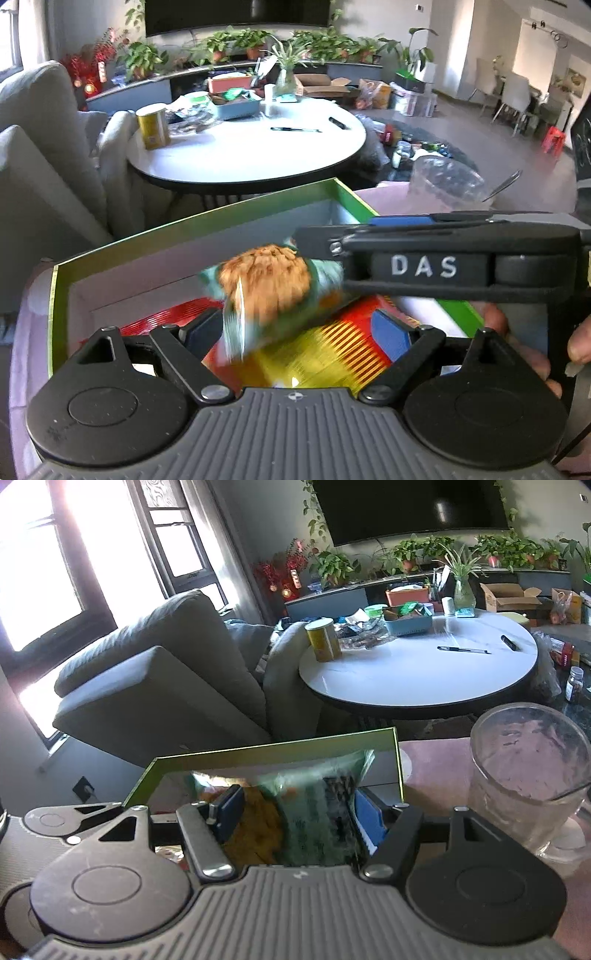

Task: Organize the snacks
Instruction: 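Carry the cracker bag into the green box and release it on the others, then move the right tool back to the remaining snack pile and grasp a red bag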

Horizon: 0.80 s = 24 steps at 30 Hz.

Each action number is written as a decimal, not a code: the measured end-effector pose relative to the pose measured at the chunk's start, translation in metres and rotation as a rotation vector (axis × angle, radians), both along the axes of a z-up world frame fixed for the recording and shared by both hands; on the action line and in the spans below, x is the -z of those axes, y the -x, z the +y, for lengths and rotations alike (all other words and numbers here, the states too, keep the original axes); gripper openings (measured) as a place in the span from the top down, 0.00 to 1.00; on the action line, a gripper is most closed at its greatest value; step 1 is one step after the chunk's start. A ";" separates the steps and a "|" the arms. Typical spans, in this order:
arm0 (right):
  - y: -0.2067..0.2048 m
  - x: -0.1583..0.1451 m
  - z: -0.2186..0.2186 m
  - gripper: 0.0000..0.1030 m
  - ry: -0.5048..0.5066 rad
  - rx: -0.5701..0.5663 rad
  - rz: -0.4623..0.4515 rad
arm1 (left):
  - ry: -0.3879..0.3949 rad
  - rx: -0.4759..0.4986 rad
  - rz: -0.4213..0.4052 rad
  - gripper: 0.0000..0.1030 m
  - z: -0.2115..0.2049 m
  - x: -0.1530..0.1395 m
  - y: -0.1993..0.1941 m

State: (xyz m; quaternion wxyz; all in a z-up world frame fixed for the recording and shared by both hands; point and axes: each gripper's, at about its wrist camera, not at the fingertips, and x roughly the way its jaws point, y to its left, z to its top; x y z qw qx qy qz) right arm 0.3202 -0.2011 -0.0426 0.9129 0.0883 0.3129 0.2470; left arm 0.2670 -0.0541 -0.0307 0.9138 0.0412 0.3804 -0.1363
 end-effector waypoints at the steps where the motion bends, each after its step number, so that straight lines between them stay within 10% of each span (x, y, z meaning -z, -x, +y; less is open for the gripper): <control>1: 0.001 0.002 -0.002 0.37 -0.006 0.013 -0.001 | -0.006 0.007 -0.009 0.16 0.001 -0.001 0.003; 24: 0.102 -0.042 -0.018 0.37 0.008 0.016 -0.228 | 0.015 -0.142 -0.134 0.10 0.062 -0.043 0.096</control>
